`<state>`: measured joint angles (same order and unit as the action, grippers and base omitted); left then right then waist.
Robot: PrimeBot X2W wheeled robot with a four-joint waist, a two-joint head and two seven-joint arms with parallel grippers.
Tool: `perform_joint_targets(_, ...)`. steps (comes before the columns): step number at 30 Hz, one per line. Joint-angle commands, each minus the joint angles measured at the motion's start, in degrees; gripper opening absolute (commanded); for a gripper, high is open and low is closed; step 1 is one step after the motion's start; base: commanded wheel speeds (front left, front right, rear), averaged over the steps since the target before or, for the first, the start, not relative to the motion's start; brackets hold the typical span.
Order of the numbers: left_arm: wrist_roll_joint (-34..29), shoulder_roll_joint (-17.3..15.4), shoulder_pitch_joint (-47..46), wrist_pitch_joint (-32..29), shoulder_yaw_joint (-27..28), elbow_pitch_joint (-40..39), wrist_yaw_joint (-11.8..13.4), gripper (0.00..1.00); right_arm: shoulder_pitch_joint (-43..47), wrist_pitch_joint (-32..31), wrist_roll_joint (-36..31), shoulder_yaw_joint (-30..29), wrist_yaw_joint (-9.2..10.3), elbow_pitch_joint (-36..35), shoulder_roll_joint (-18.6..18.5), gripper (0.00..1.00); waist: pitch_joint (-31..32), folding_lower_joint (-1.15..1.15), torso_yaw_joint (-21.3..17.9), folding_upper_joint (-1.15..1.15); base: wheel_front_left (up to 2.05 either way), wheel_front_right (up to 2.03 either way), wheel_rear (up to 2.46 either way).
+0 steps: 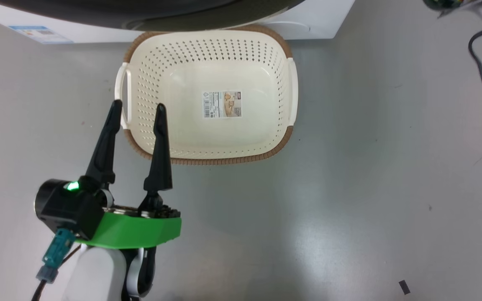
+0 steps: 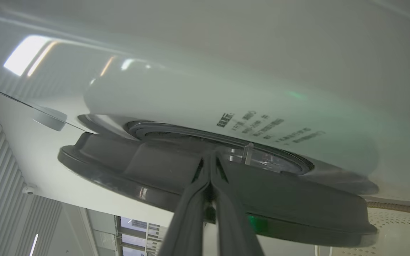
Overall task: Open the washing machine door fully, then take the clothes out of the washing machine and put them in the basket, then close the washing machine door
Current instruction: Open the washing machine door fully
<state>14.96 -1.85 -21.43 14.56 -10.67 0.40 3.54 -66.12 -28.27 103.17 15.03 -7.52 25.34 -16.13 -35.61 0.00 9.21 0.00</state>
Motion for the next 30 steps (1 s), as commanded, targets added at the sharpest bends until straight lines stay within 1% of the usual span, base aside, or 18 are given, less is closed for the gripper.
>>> perform_joint_targets(1,-0.8,-1.0,-0.2,0.4,1.5,-1.3,0.3,1.0,-1.0,-0.8,-0.1,-0.7,0.03,-0.8,1.2,0.0,-0.6,0.0,0.4,0.0,0.0,0.0,0.0)
perform_joint_targets(7,-0.8,-1.0,-0.6,0.4,1.1,-1.3,0.4,1.0,-3.5,-3.6,-0.3,-2.8,0.03,1.4,2.8,0.0,-1.8,0.0,0.9,0.0,0.0,0.0,0.0)
perform_joint_targets(9,-0.7,-1.0,-0.9,0.4,0.8,-1.3,0.5,1.0,-4.2,-5.7,-0.4,-3.4,0.03,1.7,3.3,0.0,-2.2,0.0,1.3,0.0,0.0,0.0,0.0)
perform_joint_targets(13,-0.7,-1.0,-1.2,0.4,0.7,-1.4,0.6,1.0,-5.0,-7.8,-1.2,-3.7,0.03,2.0,4.2,0.0,-2.7,0.0,1.5,0.0,0.0,0.0,0.0)
perform_joint_targets(24,-0.3,-1.0,-1.5,0.4,0.7,-0.9,1.1,1.0,-5.4,-13.4,-4.8,-2.1,0.03,3.1,5.4,0.0,-2.4,0.0,1.4,0.0,0.0,0.0,0.0)
perform_joint_targets(30,-0.2,-1.0,-1.5,0.4,1.0,-0.6,1.2,1.0,-4.7,-15.3,-5.6,-2.1,0.03,2.6,5.7,0.0,-1.8,0.0,1.1,0.0,0.0,0.0,0.0)
